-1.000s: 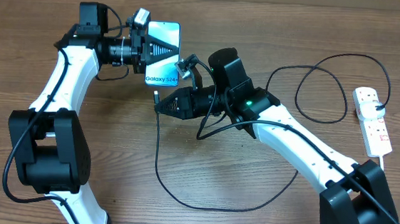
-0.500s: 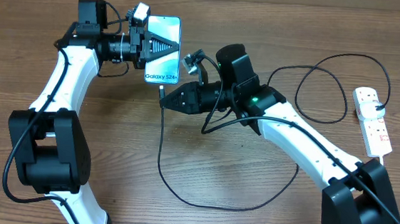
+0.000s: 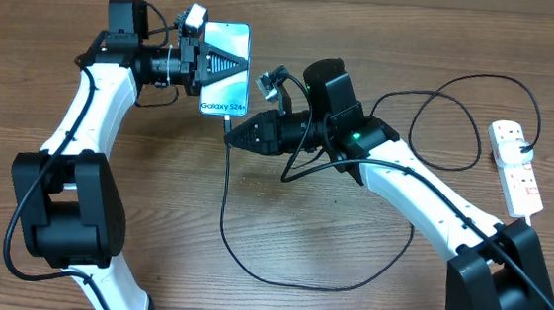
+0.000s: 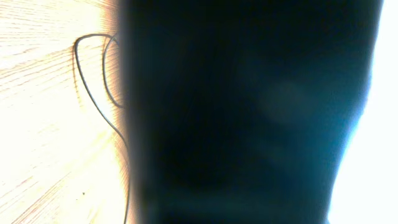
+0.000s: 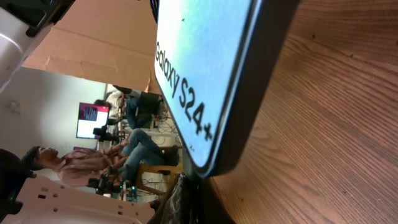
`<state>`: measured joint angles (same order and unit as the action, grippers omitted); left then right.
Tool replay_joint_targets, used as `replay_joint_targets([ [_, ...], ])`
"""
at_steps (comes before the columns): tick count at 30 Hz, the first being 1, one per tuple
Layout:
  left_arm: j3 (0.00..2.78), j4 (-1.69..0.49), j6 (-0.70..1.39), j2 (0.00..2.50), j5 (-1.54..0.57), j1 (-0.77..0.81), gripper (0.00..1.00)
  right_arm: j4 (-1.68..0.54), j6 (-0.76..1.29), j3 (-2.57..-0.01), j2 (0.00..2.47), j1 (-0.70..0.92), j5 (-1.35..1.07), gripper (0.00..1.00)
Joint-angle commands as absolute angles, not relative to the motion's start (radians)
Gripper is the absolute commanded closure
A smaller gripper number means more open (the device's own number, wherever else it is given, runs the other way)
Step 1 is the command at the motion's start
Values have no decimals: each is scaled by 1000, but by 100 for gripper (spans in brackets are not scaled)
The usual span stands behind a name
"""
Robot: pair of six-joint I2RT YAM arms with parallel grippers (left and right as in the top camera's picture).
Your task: Plug charger to phone and switch on socket
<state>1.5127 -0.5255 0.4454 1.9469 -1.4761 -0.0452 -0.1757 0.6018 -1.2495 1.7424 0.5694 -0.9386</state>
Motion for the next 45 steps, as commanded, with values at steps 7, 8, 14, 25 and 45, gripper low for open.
replay_joint_targets([
  [7,1521,-523,442,1928,-1451,-32,96,-166,603,-1259,1741,568,-951,96],
  [8,1521,-523,442,1928,-1452,-32,96,-166,603,-1259,1741,568,-951,96],
  [14,1521,-526,457,1928,-1460,-30,95,-166,603,-1259,1741,568,-950,96],
  [25,1521,-525,498,1928,-1456,-10,96,-166,607,-1259,1741,568,-951,96],
  [45,1521,-521,493,1928,-1456,-13,96,-160,667,-1259,1741,560,-934,96],
])
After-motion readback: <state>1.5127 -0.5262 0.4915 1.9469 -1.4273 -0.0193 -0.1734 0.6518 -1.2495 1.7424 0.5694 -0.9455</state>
